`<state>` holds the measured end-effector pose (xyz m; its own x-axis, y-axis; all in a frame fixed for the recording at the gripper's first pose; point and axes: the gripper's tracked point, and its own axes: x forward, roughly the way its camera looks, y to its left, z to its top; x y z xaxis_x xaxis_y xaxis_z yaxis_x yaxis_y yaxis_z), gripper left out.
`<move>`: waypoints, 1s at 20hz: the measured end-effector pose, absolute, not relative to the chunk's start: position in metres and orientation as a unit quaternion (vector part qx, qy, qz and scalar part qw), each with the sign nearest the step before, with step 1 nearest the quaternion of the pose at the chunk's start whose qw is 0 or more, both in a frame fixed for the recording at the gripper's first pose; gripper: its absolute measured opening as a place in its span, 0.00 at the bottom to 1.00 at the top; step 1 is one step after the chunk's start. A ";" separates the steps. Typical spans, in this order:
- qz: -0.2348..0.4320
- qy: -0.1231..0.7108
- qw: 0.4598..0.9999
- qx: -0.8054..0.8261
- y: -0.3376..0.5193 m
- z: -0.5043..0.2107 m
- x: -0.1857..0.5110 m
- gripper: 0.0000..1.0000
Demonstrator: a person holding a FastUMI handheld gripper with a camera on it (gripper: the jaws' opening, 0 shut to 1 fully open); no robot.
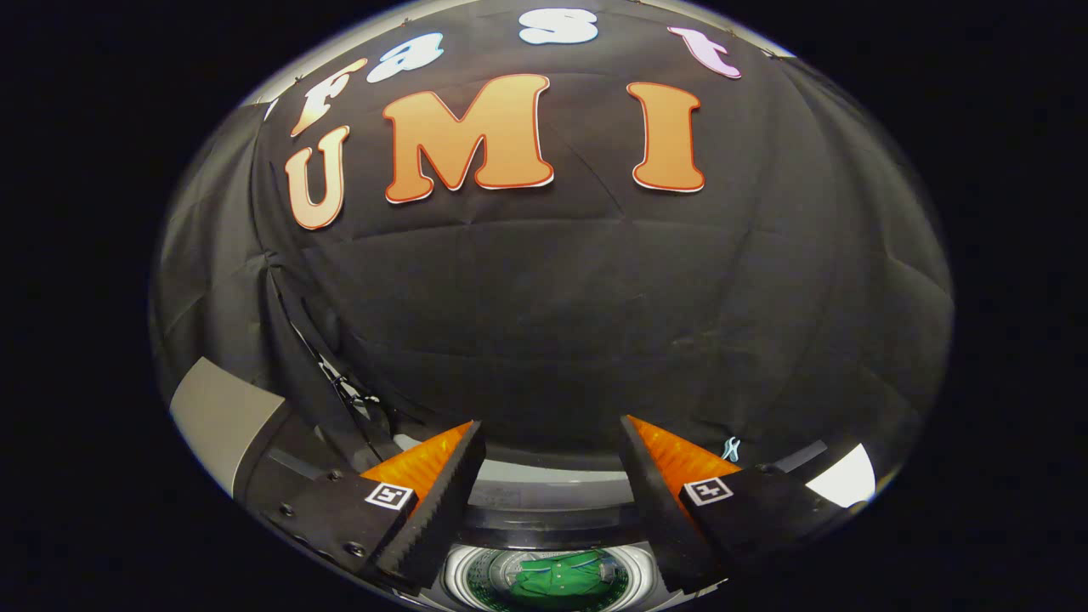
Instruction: Put the clothes into the washing machine and then close the washing machine lid.
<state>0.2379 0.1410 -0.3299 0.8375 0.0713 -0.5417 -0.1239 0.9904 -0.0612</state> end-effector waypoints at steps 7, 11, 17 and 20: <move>0.046 0.286 0.956 -0.043 0.134 -0.337 0.181 1.00; 0.038 0.308 0.950 -0.042 0.128 -0.351 0.151 0.99; 0.025 0.348 0.937 -0.023 0.116 -0.382 0.119 0.99; 0.025 0.336 0.941 -0.027 0.116 -0.370 0.119 0.99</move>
